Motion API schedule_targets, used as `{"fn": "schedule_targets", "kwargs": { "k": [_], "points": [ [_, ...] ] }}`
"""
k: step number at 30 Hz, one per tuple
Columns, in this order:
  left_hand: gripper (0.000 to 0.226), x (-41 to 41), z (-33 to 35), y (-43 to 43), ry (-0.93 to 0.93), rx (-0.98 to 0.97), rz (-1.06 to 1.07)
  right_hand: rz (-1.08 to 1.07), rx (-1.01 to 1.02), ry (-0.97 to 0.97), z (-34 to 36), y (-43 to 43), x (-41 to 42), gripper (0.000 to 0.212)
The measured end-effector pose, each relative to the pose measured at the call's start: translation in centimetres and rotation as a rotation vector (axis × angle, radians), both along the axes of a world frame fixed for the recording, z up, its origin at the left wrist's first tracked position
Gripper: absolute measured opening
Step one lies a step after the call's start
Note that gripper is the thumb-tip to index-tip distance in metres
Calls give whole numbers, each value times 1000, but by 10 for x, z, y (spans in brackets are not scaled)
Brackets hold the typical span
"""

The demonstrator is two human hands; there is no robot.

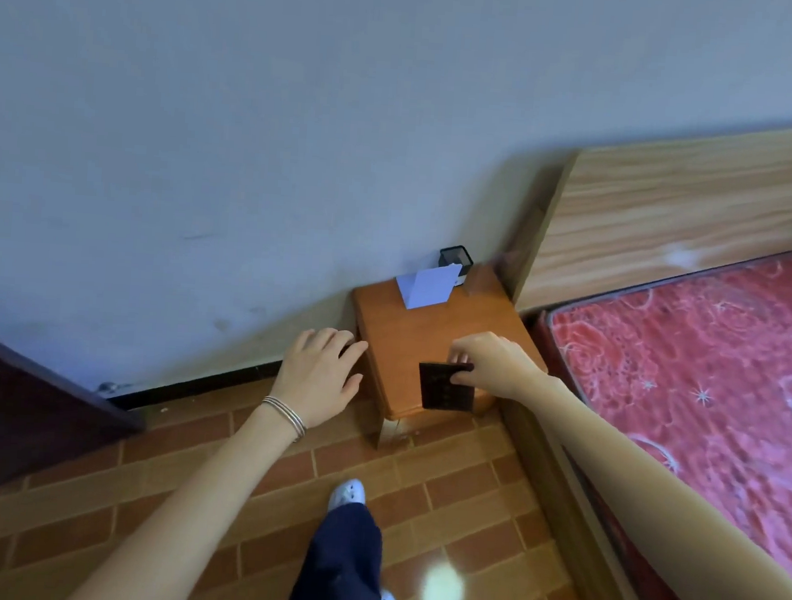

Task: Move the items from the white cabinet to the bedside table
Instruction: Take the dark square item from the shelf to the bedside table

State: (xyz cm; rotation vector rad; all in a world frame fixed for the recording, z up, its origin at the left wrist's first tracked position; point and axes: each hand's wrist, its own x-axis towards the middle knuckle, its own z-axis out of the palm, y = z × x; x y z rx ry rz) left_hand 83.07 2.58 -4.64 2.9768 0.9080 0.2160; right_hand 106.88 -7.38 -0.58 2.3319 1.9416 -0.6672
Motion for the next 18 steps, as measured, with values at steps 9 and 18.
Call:
{"fn": "schedule_targets", "kwargs": {
  "k": [9, 18],
  "points": [
    [41, 39, -53, 113, 11, -50, 32, 32, -105, 9, -83, 142, 42, 15],
    [40, 91, -169, 187, 20, -99, 34, 105, -160, -39, -207, 244, 78, 18]
  ]
}}
